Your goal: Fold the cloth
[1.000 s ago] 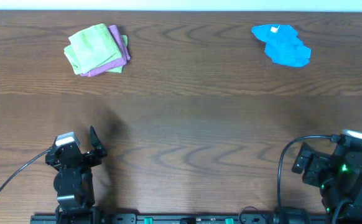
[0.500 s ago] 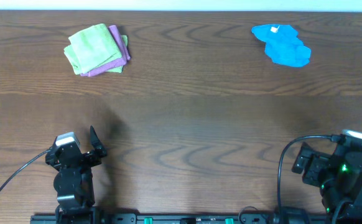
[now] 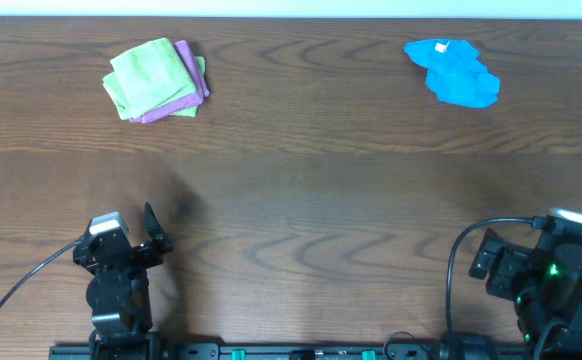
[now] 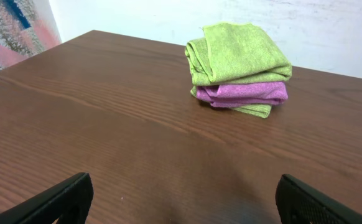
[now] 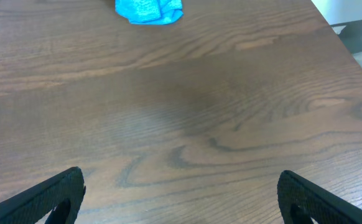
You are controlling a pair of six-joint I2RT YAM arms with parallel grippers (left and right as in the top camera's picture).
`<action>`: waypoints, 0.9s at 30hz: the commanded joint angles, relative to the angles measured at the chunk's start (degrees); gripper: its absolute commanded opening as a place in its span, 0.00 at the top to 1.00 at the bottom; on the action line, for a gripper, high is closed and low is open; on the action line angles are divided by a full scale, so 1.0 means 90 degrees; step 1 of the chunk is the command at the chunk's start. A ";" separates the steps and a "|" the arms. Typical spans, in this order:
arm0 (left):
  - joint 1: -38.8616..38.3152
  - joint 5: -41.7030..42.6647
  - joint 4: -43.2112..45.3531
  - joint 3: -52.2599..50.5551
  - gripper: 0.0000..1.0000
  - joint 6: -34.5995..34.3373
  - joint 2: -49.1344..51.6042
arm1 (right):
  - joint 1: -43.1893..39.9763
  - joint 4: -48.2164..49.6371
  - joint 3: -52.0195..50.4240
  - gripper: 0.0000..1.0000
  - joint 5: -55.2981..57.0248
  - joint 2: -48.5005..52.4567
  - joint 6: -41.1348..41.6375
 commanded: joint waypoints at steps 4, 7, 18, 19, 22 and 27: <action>-0.0022 -0.0114 -0.0080 -0.0199 0.05 0.0121 -0.0070 | 0.0070 -0.0024 0.0053 0.01 0.0095 -0.0012 -0.0097; -0.0022 -0.0114 -0.0080 -0.0199 0.05 0.0121 -0.0070 | 0.0070 0.0007 0.0053 0.01 0.0270 -0.0061 -0.0189; -0.0022 -0.0114 -0.0080 -0.0199 0.05 0.0121 -0.0070 | 0.0454 0.1792 -0.0211 0.01 0.0214 -0.1297 -0.0486; -0.0022 -0.0114 -0.0080 -0.0199 0.05 0.0121 -0.0070 | 0.0476 0.1936 -0.0350 0.01 0.0211 -0.1438 -0.0554; -0.0022 -0.0114 -0.0080 -0.0199 0.05 0.0121 -0.0070 | 0.0483 0.2242 -0.0867 0.01 0.0211 -0.1906 -0.0680; -0.0022 -0.0114 -0.0080 -0.0199 0.05 0.0121 -0.0070 | 0.0481 0.2492 -0.1877 0.01 0.0214 -0.2611 -0.0760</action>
